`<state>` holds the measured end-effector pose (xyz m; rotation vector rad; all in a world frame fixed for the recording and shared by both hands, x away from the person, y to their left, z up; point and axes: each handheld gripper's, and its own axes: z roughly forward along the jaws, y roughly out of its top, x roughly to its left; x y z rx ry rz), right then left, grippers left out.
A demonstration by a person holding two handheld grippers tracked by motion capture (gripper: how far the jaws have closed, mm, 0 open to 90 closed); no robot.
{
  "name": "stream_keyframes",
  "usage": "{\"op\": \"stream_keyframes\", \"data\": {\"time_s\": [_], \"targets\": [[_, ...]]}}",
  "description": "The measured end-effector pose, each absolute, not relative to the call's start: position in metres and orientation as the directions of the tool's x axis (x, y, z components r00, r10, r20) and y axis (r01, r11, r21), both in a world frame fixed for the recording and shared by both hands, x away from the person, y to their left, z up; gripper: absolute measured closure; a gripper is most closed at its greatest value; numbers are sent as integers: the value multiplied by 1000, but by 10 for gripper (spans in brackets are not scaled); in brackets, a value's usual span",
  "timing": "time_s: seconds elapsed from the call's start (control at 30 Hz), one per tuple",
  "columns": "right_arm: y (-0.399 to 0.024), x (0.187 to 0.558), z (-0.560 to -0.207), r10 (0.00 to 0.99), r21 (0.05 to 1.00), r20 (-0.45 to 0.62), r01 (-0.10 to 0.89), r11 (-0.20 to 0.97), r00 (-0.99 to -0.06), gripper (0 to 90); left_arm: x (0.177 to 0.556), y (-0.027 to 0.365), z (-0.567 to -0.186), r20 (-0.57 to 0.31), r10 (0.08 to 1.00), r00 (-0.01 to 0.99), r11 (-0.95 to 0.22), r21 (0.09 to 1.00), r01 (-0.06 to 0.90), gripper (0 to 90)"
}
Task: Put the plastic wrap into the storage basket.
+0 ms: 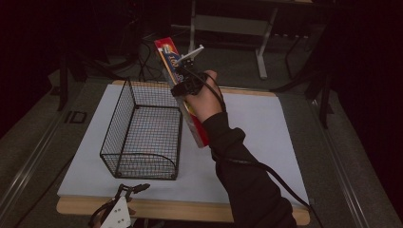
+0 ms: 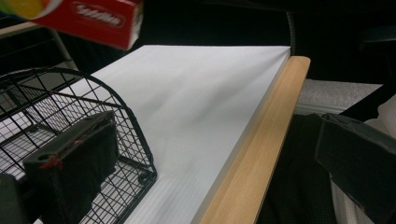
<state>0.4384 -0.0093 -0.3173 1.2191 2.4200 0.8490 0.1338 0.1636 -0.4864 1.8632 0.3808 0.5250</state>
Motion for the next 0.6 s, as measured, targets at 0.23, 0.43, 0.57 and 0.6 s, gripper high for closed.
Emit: {"op": "stream_keyframes", "data": {"time_s": [0.23,0.43,0.57,0.6], "targets": [[25,433,-319,778,645,27,606,466,-627,395,133,164,-486,174,496,851,-341,940,6,0],[52,427,-322,758,663,68,597,451,-648,395,134,164,-487,173,491,854,-342,940,7,0],[69,421,-330,747,673,63,581,458,-662,395,133,163,-487,174,486,856,-343,939,4,0],[72,421,-333,746,679,67,578,452,-662,395,133,163,-487,175,486,856,-344,939,4,0]]}}
